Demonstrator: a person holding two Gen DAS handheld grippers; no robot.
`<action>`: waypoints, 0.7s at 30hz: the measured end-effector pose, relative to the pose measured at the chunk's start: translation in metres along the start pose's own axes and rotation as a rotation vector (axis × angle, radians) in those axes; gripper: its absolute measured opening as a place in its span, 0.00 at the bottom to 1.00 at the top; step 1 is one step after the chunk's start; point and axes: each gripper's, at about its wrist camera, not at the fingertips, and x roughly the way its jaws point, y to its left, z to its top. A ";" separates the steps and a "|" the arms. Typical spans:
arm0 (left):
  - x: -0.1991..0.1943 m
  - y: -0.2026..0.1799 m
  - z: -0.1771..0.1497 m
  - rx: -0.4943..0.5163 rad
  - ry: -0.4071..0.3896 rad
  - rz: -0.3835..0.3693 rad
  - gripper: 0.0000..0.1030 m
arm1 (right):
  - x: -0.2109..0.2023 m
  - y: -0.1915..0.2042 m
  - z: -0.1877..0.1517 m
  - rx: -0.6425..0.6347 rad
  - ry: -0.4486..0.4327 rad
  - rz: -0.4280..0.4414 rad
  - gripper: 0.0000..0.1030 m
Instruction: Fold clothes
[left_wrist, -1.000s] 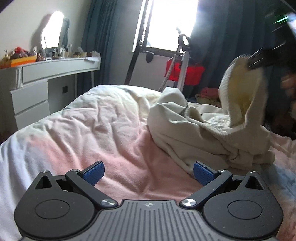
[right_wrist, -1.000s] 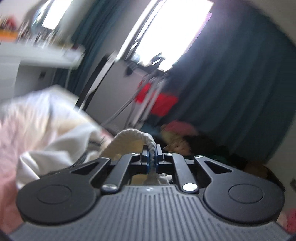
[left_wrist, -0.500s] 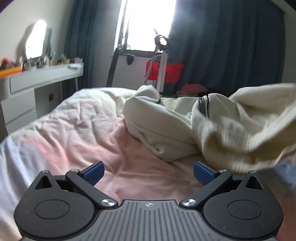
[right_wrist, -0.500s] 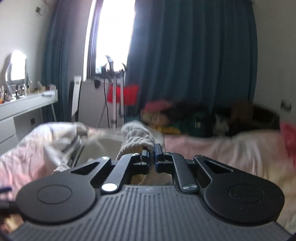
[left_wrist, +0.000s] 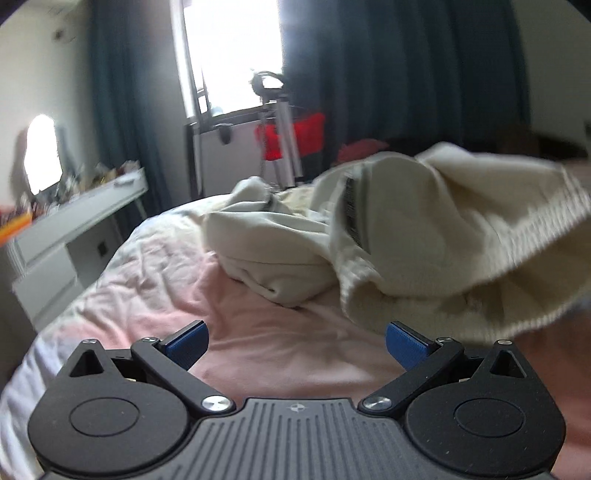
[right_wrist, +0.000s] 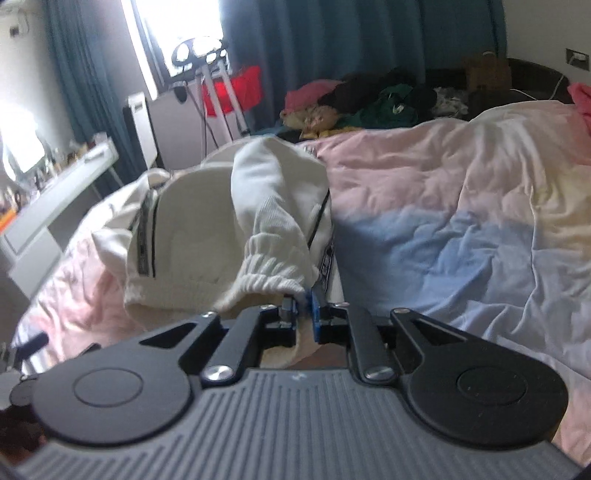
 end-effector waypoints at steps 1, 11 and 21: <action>0.000 -0.005 -0.002 0.035 -0.007 0.003 1.00 | 0.002 -0.002 -0.003 -0.009 -0.001 -0.007 0.13; 0.010 -0.032 0.018 0.221 -0.025 0.065 0.97 | 0.004 -0.022 -0.013 0.046 0.009 0.024 0.79; 0.067 -0.036 0.024 0.371 -0.039 0.077 0.89 | 0.009 -0.036 -0.015 0.131 -0.042 0.014 0.79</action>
